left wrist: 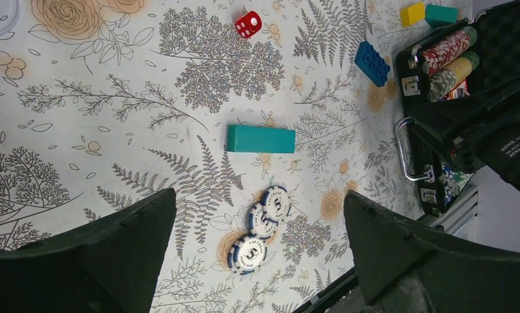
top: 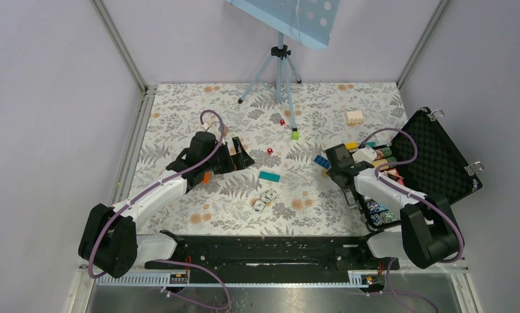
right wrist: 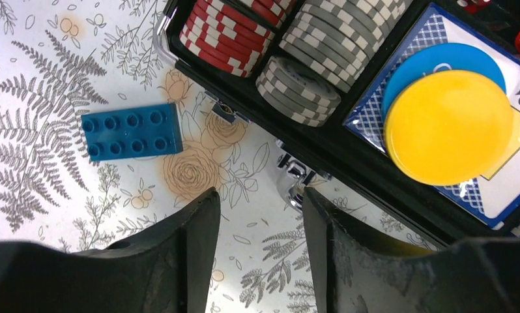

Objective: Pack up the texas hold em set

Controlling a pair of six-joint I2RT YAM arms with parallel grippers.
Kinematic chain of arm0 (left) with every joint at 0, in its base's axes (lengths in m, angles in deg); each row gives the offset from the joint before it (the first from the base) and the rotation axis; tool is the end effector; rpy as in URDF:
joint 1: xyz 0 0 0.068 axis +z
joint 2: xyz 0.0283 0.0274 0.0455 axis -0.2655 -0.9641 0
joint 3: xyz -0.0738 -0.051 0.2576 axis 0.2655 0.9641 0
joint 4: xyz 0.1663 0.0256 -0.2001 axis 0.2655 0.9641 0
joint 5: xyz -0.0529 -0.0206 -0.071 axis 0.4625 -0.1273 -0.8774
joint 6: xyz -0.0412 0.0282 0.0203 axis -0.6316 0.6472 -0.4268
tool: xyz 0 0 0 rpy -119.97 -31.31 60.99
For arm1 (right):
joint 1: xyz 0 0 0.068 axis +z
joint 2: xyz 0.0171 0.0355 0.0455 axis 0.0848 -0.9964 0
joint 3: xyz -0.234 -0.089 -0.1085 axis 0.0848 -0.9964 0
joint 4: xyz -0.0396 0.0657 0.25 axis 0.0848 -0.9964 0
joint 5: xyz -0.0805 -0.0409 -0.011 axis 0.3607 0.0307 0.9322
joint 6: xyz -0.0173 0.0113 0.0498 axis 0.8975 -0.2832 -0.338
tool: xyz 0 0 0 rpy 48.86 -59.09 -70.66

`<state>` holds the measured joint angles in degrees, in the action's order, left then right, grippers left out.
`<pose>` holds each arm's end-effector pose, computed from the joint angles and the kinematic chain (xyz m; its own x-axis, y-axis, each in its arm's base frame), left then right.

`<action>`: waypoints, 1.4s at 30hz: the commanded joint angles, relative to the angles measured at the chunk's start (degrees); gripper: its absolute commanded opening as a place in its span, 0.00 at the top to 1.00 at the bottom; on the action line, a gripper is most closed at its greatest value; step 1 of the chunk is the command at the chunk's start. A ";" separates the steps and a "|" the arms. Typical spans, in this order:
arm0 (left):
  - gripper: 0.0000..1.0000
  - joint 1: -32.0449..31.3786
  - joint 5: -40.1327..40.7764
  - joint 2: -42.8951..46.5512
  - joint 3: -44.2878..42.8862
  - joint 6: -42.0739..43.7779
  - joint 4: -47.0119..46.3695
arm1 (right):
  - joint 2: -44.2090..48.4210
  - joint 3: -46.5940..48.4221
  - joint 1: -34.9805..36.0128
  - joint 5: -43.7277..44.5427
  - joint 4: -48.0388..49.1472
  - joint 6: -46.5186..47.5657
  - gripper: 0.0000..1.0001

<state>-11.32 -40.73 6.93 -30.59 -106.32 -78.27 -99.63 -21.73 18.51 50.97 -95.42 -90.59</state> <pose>0.2319 -0.1260 0.2339 -0.7815 -0.2675 -0.5636 0.1675 0.7803 -0.6026 0.2274 0.0789 0.1789 -0.4937 0.5904 -0.6386 0.6103 0.7583 0.2292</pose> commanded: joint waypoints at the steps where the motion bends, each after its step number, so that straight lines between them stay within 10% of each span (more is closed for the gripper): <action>1: 0.01 -0.16 -1.29 1.67 0.23 0.03 -2.03 | -2.88 0.05 0.35 5.90 3.21 -2.65 0.44; 29: 0.01 -0.17 -1.80 0.18 0.65 -0.23 -2.75 | -13.28 7.62 1.26 11.58 0.81 -0.33 0.68; 35: 0.01 -0.17 -1.71 0.39 0.71 -0.18 -2.67 | -13.87 7.96 1.38 9.11 4.00 4.47 1.00; 42: 0.01 -0.07 -1.55 0.52 0.98 -0.01 -2.46 | -11.13 2.78 3.75 -1.33 16.22 16.71 1.00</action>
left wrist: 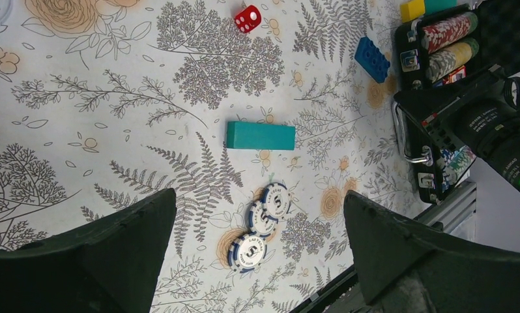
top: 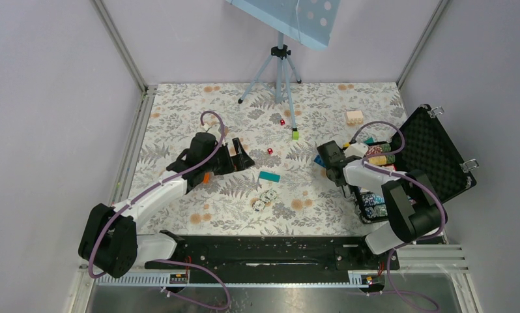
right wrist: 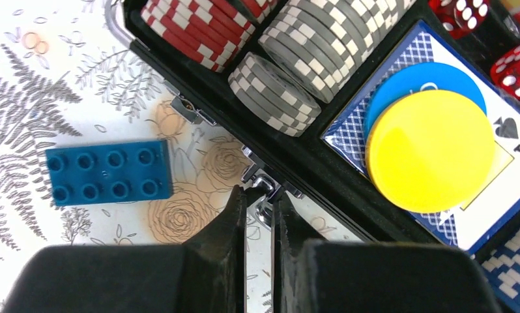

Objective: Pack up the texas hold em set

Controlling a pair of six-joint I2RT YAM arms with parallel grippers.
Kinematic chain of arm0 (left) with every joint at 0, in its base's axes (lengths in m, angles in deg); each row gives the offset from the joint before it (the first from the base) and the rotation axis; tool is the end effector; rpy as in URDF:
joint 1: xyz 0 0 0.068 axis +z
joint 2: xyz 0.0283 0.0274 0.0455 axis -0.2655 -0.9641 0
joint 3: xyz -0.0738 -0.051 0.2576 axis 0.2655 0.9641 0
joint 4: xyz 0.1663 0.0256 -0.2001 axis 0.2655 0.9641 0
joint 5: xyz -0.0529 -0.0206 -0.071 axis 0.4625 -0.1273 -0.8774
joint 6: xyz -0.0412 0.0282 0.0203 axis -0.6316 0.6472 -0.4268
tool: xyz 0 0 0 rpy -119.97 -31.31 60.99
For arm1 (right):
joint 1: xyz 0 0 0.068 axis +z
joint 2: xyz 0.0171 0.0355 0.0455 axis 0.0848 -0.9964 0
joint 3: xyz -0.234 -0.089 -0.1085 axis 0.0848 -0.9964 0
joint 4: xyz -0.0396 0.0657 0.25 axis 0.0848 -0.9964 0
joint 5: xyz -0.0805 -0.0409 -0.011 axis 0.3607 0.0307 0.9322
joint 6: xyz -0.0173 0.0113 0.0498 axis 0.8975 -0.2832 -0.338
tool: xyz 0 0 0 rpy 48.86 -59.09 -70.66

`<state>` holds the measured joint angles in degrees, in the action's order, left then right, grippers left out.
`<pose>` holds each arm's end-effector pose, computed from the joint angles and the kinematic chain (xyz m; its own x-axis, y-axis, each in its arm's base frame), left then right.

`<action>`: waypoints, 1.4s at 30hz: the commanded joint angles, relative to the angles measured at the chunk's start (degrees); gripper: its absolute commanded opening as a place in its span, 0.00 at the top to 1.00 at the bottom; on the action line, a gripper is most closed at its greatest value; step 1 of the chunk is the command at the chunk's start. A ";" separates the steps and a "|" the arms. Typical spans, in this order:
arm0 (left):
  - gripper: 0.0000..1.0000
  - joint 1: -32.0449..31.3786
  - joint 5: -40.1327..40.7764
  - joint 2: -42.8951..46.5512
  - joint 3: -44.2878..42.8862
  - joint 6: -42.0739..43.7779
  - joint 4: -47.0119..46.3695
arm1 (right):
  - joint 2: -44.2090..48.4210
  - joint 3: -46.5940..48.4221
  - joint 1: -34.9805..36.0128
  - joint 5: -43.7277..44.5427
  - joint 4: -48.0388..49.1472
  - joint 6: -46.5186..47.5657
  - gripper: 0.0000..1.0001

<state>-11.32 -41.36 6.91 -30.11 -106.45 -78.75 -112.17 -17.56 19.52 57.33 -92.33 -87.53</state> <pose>0.2312 -0.1260 0.2319 -0.7861 -0.2653 -0.5583 0.1708 0.7748 -0.6087 0.2551 0.0925 0.1519 -0.5367 0.4842 -0.6910 0.6180 0.7831 0.0687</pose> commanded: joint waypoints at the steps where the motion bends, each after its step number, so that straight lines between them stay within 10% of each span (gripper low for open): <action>1: 0.01 -0.08 -0.86 0.54 0.62 0.07 -2.01 | 1.71 -1.88 3.21 -8.67 13.86 14.86 1.00; 23: 0.01 1.29 -0.10 2.86 1.70 0.40 -0.67 | 6.16 2.81 10.78 -6.70 4.42 17.50 0.99; 34: 0.01 1.58 -0.96 3.34 1.38 0.44 -0.53 | 13.03 16.86 -1.29 -0.94 -11.06 19.78 0.34; 42: 0.03 1.55 -2.34 3.70 1.06 0.12 -1.36 | 10.11 25.35 -9.75 -1.60 -17.36 19.55 0.26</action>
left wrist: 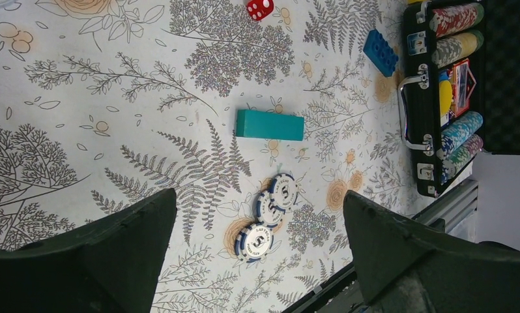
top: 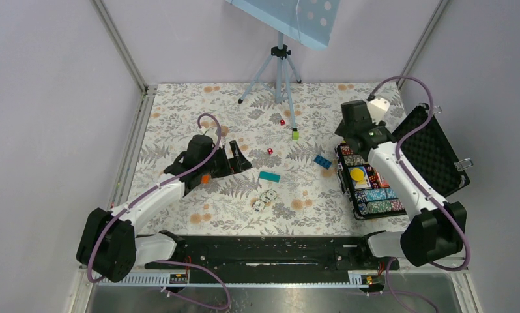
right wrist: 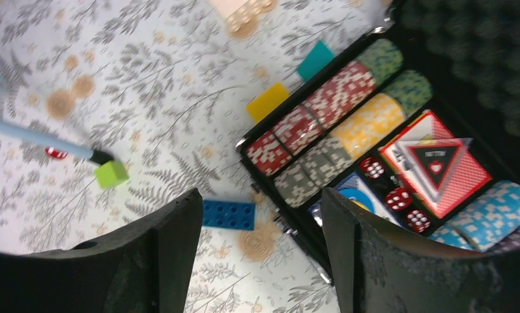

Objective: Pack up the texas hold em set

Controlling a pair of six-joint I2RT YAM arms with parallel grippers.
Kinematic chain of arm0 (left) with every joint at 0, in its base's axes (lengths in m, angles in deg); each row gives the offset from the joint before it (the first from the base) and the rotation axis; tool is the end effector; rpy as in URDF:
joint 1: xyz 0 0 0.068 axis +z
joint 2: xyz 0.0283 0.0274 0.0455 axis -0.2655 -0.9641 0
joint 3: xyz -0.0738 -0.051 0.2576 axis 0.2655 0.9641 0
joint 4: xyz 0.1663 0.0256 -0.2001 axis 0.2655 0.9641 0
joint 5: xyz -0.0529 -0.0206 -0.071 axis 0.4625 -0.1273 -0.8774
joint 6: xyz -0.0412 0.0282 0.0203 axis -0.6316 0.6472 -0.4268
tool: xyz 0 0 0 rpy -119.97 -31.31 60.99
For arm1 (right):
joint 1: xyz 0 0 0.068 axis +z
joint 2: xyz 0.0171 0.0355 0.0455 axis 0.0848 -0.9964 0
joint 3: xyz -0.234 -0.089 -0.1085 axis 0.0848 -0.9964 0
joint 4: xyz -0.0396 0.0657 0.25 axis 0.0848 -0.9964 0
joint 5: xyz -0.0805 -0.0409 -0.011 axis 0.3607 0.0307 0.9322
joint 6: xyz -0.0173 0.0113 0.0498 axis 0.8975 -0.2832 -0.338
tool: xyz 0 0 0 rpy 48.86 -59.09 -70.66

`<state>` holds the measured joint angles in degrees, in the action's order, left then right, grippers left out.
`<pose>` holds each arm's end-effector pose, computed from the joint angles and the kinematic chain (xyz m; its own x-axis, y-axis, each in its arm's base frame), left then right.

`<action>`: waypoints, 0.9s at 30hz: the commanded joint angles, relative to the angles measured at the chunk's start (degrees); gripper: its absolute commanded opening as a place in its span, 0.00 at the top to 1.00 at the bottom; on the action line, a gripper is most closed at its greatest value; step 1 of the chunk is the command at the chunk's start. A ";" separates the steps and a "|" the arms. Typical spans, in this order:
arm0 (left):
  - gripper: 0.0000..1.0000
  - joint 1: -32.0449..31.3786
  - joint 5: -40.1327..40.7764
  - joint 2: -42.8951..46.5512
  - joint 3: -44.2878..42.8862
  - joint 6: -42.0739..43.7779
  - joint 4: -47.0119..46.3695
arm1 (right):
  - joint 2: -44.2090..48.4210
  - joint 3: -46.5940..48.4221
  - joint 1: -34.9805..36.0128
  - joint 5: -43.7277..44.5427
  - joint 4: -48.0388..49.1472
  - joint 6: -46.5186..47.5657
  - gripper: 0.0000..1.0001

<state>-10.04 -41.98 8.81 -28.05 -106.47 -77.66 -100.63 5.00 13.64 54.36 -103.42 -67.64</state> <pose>0.2249 -0.1169 0.2263 -0.7948 -0.2742 -0.5414 0.1463 0.7792 -0.6095 0.2803 0.0732 0.3123 -0.4223 0.3694 -0.8277 0.4638 0.8727 0.1529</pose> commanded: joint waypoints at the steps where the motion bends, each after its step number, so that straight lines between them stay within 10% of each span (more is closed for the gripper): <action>1: 0.04 0.10 -1.74 1.69 -1.35 0.25 -2.42 | -1.81 2.67 -5.15 0.29 -6.27 -0.83 0.26; 27: 0.07 -5.41 -1.18 0.37 -4.01 2.03 -1.77 | -22.80 8.94 -13.19 -9.66 -5.07 -15.00 0.34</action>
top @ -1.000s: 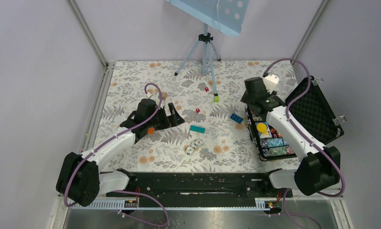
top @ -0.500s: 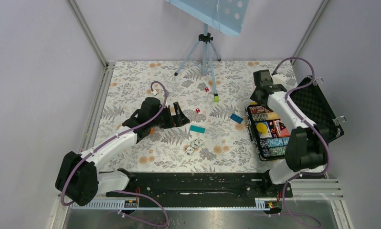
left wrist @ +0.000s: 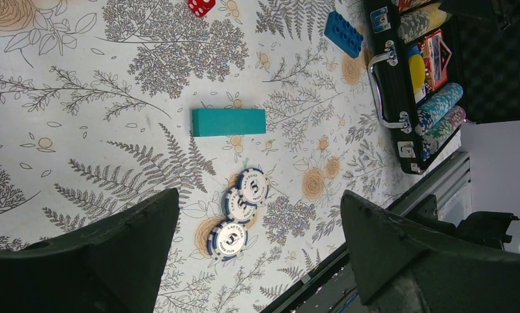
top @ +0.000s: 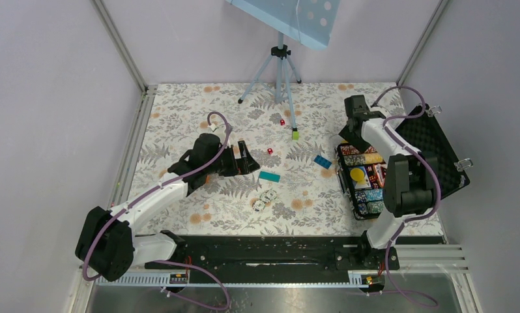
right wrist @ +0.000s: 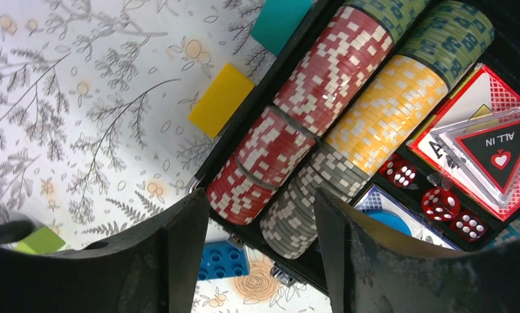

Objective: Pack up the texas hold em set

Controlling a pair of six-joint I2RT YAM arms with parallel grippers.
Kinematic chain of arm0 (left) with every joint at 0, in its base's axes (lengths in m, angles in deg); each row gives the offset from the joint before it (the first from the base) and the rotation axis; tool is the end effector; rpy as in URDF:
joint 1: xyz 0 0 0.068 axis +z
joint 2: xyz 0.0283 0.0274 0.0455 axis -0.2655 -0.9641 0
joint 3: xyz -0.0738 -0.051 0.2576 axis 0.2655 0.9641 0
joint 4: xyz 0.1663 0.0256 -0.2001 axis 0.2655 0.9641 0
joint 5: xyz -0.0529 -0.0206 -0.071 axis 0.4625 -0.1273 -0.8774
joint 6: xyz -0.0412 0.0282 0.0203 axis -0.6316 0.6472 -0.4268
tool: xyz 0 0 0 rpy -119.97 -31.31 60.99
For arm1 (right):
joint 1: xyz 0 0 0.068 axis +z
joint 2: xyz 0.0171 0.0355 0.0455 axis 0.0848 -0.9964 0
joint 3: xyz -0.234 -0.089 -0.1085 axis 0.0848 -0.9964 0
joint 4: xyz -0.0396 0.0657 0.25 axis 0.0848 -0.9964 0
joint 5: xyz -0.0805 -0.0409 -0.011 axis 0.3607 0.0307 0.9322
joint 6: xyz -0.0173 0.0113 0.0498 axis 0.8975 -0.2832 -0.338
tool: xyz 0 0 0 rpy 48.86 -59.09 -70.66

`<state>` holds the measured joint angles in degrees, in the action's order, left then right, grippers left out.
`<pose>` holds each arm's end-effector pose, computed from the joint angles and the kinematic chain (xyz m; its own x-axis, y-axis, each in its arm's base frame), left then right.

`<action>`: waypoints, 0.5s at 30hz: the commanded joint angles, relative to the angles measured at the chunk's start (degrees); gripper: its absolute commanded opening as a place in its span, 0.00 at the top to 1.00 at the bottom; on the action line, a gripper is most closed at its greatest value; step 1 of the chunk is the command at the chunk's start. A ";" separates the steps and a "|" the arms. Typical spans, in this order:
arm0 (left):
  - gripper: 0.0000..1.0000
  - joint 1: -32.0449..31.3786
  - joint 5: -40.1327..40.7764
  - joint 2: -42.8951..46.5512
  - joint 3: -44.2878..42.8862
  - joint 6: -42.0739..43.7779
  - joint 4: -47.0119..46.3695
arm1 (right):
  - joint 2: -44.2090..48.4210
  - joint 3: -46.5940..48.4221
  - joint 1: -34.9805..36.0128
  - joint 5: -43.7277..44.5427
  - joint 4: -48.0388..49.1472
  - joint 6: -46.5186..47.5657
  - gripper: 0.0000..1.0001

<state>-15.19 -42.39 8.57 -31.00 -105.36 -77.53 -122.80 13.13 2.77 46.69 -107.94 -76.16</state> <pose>0.2192 -0.1403 0.2422 -0.7923 -0.1973 -0.5774 0.2580 0.7492 -0.6100 0.3598 0.0326 0.2316 -0.5391 0.5589 -0.6301 0.6627 0.7432 0.0922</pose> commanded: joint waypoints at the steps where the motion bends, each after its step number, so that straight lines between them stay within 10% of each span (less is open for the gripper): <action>1: 0.07 -0.22 -0.84 0.63 -0.94 0.84 -2.04 | -0.59 0.34 -2.82 -2.31 -0.57 -7.29 0.34; 15: 0.07 -0.23 -1.04 0.14 -0.57 0.48 -2.71 | -1.62 -0.05 -7.24 -0.77 -0.70 -8.11 0.33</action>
<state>-15.19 -42.37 8.57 -31.00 -105.36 -77.55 -123.67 12.56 -3.13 44.85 -107.94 -83.22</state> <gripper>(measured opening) 0.927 0.675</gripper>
